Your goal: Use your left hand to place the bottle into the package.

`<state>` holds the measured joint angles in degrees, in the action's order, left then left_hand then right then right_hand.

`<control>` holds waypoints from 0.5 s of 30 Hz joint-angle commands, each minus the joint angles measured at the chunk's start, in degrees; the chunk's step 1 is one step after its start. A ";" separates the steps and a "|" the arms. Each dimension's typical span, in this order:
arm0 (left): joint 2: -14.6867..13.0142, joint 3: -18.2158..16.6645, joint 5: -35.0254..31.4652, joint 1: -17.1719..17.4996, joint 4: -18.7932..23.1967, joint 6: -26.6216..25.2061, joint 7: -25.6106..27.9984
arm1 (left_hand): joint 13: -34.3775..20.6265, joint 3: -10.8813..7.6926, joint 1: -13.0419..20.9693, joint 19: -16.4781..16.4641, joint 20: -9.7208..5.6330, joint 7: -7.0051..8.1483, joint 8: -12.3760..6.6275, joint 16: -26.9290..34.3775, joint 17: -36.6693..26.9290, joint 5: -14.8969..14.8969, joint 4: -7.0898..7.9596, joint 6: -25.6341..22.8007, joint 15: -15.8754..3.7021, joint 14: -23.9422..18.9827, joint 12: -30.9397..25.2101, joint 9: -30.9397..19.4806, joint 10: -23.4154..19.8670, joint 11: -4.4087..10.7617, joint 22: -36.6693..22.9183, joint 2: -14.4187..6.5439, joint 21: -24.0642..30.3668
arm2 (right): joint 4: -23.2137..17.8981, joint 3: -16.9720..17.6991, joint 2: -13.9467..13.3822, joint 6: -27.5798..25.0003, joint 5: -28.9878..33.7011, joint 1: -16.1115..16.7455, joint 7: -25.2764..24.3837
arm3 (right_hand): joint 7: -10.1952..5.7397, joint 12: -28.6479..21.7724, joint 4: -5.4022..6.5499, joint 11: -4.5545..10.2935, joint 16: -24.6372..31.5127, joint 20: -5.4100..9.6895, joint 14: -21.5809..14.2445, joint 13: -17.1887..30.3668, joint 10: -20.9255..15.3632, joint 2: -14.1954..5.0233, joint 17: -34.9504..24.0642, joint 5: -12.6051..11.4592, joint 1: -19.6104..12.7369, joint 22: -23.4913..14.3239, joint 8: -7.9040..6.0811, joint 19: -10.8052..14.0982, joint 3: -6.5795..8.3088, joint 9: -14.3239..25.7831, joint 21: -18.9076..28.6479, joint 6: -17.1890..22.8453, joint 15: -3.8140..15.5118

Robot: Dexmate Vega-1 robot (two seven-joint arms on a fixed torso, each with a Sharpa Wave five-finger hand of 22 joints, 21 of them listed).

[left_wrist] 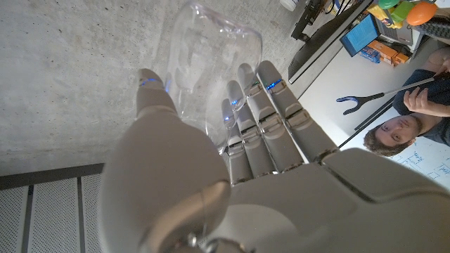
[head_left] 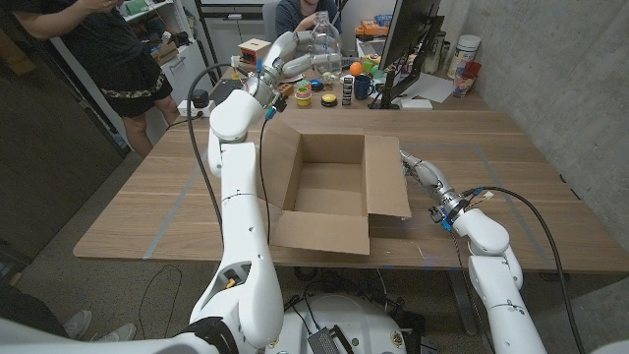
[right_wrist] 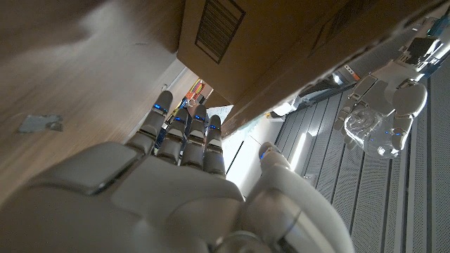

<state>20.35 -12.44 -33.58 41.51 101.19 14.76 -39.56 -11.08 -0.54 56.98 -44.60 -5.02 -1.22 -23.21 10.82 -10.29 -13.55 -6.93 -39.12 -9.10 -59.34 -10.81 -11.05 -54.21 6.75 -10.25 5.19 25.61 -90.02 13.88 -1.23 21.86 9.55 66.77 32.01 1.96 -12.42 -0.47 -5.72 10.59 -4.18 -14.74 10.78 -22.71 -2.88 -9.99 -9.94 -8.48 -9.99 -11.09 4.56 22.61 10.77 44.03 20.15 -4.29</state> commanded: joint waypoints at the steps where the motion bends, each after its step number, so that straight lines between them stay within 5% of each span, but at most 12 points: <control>1: -0.86 0.95 -2.21 -0.24 -2.71 -4.26 -2.11 | -0.24 -0.23 9.01 -0.51 -2.06 0.65 0.52 0.17 -0.04 0.06 0.34 -5.25 -3.47 -0.66 -0.26 -0.35 -5.22 5.08 -0.28 -9.27 -0.29 | -0.47 0.10 -0.11 0.30 -0.35 0.45 -0.07 | 0.40 -0.11 -0.30 -0.26 0.06 0.14 0.05 0.17 -0.14 0.23 -0.12 -0.37 0.41 -0.18 -0.14 0.62 0.19 0.29 -0.22 0.25 0.15; 15: -4.37 4.53 -5.10 0.34 -1.77 -4.75 -7.67 | -0.22 -0.12 9.33 -0.46 -2.03 0.61 1.28 -0.13 0.03 0.07 0.25 -4.38 -3.51 0.10 0.06 -0.44 -4.09 5.10 -0.30 -9.12 -0.46 | -0.45 0.14 -0.17 0.53 -0.50 0.34 -0.34 | 0.38 -0.17 -0.30 -0.30 0.06 0.16 0.05 0.17 -0.25 0.20 -0.13 -0.38 0.51 -0.19 -0.12 0.72 0.15 0.29 -0.44 0.19 0.17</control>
<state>18.29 -10.09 -36.33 41.37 99.05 11.20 -43.02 -11.04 -0.54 57.29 -44.60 -5.01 -0.60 -22.11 10.72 -10.11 -13.55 -6.93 -40.76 -9.55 -59.27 -10.80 -11.34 -54.28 7.11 -10.25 5.49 25.17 -90.39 13.93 -1.30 22.15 9.19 67.10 31.91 1.96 -12.41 -0.47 -5.73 10.59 -3.87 -14.74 10.78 -22.71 -2.88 -9.99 -9.94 -8.48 -9.99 -11.09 4.87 22.62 10.77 43.64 20.15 -4.29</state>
